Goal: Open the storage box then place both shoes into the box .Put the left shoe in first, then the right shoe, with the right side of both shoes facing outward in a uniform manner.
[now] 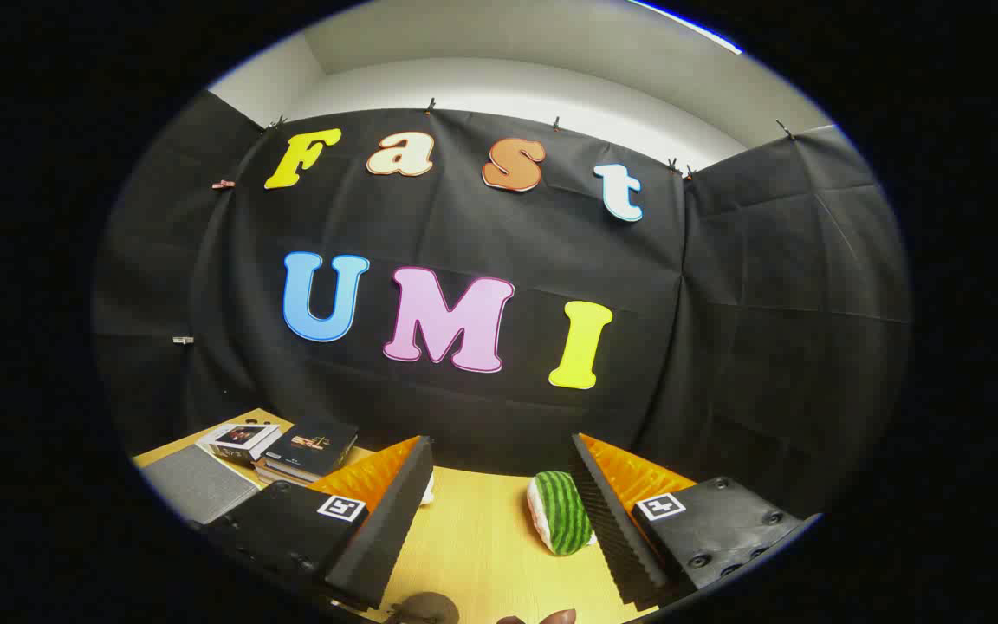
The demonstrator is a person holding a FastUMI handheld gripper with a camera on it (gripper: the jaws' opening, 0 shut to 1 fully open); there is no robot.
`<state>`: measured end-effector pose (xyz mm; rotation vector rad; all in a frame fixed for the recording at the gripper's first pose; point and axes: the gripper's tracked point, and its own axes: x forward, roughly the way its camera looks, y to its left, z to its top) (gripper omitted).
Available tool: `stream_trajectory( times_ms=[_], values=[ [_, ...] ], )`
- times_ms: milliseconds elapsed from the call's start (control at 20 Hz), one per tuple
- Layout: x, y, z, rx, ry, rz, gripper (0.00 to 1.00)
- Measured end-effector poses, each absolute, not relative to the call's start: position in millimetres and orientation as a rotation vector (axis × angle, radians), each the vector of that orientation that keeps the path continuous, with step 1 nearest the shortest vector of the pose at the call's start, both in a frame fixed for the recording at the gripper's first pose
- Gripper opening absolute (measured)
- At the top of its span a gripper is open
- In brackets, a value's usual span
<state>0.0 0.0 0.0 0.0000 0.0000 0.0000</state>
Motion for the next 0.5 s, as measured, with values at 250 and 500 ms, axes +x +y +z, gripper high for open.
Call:
stream_trajectory(
  times_ms=[250,500],
  values=[
    [2.2,4.6,-1.6,-0.016,0.0,0.013,0.97],
    [3.6,7.3,0.5,-0.039,-0.003,0.02,0.97]
  ],
)
